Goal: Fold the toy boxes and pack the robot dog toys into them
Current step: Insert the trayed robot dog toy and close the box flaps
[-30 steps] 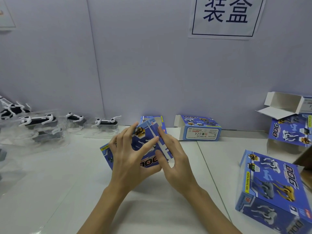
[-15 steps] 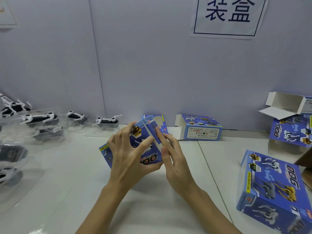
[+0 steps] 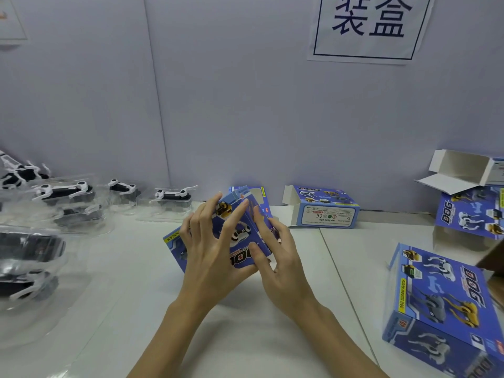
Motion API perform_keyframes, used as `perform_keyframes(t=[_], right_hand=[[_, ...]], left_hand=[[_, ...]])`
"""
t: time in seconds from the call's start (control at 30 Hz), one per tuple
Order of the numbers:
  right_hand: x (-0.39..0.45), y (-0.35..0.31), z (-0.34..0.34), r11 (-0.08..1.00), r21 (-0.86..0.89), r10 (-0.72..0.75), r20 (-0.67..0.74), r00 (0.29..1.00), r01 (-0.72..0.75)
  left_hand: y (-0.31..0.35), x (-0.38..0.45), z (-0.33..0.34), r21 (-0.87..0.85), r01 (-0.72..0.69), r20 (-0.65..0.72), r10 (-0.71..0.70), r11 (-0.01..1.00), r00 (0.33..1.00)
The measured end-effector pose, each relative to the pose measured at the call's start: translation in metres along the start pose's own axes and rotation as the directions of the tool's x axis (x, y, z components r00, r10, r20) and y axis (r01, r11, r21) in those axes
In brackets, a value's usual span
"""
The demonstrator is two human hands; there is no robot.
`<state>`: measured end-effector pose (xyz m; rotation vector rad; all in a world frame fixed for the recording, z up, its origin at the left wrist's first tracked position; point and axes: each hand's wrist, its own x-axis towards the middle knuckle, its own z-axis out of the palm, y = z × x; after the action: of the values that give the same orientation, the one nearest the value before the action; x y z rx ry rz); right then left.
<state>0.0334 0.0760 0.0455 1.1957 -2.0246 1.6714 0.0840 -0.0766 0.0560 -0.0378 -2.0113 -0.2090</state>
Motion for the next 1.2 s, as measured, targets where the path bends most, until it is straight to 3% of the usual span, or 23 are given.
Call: perform_keyframes(t=[0.2,0.57,0.77,0.9,1.03,1.1,1.2], right_hand=[[-0.002,0.002,-0.002,0.994,-0.088,-0.062,-0.007,0.998,0.061],[0.004,-0.001,-0.001,0.993,-0.085,-0.076,-0.001,0.997,0.075],[0.003,0.005,-0.005,0.992,-0.121,-0.052,-0.035,0.998,0.047],[0.009,0.002,-0.001,0.997,-0.074,0.017,-0.15,0.989,-0.028],[0.011,0.006,-0.016,0.983,0.061,0.181,-0.271,0.945,-0.171],[0.013,0.008,-0.025,0.974,0.038,0.226,-0.295,0.928,-0.225],[0.015,0.007,-0.035,0.973,-0.075,0.189,-0.275,0.943,-0.217]], left_hand=[[0.0,-0.001,0.0,-0.101,0.014,-0.01,-0.015,0.995,1.0],[0.0,-0.003,0.005,-0.122,0.043,-0.039,-0.048,0.992,0.998],[0.003,-0.002,0.01,-0.126,0.012,0.008,-0.011,0.992,1.0],[-0.005,-0.003,0.008,-0.088,0.017,0.146,-0.004,0.996,0.989],[-0.016,-0.006,0.007,-0.224,0.169,0.211,-0.121,0.96,0.97],[-0.015,-0.004,0.005,-0.378,0.267,0.199,-0.204,0.886,0.959],[-0.014,-0.003,0.005,-0.507,0.266,0.125,-0.236,0.82,0.964]])
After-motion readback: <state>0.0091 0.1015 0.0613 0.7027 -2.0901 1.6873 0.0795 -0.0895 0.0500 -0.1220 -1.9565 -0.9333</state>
